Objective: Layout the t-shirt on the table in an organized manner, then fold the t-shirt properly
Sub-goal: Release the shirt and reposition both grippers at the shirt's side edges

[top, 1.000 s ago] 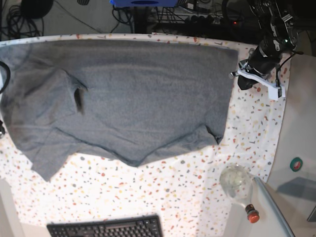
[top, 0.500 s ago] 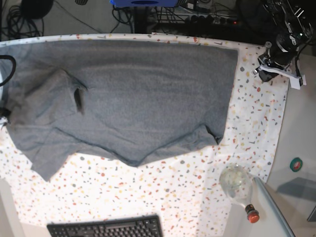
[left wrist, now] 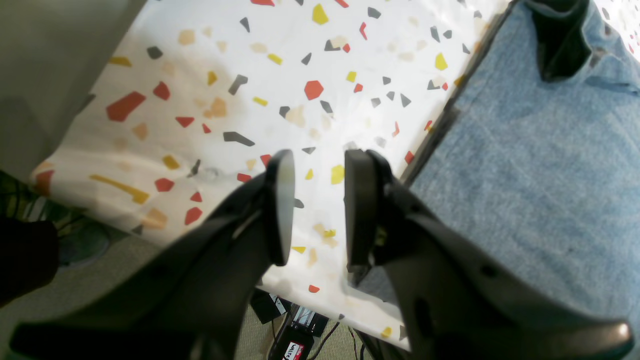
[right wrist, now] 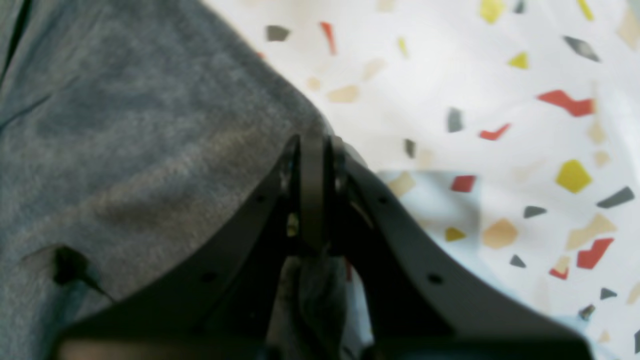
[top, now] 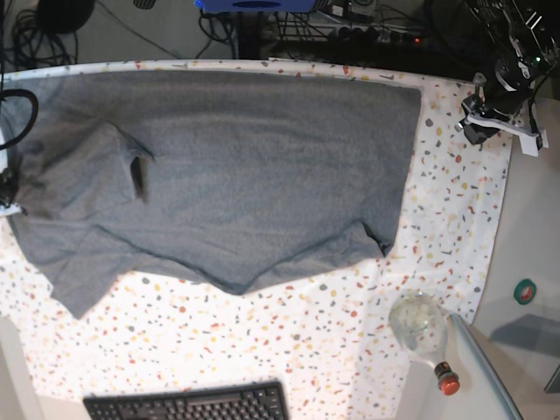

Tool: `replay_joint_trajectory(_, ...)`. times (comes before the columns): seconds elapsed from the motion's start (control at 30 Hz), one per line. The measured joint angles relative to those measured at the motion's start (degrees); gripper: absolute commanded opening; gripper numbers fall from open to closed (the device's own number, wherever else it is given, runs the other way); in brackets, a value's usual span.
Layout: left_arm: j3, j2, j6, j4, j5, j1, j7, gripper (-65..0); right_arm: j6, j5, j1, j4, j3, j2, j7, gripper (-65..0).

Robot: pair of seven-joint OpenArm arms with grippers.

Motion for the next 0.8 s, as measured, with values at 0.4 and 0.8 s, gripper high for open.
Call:
replay_joint_trajectory(0.4, 0.4, -0.3, 0.0, 0.0, 0.0, -0.3, 0.0, -47.9, 0.1, -1.3, -22.9, 46.0, 22.6, -7.7, -30.8, -65.0)
replay_joint_trajectory(0.8, 0.4, -1.0, -0.1, 0.0, 0.0, -2.0, 0.0, -47.1, 0.7, -1.1, -31.3, 69.4, 33.3, -19.3, -51.6, -65.0)
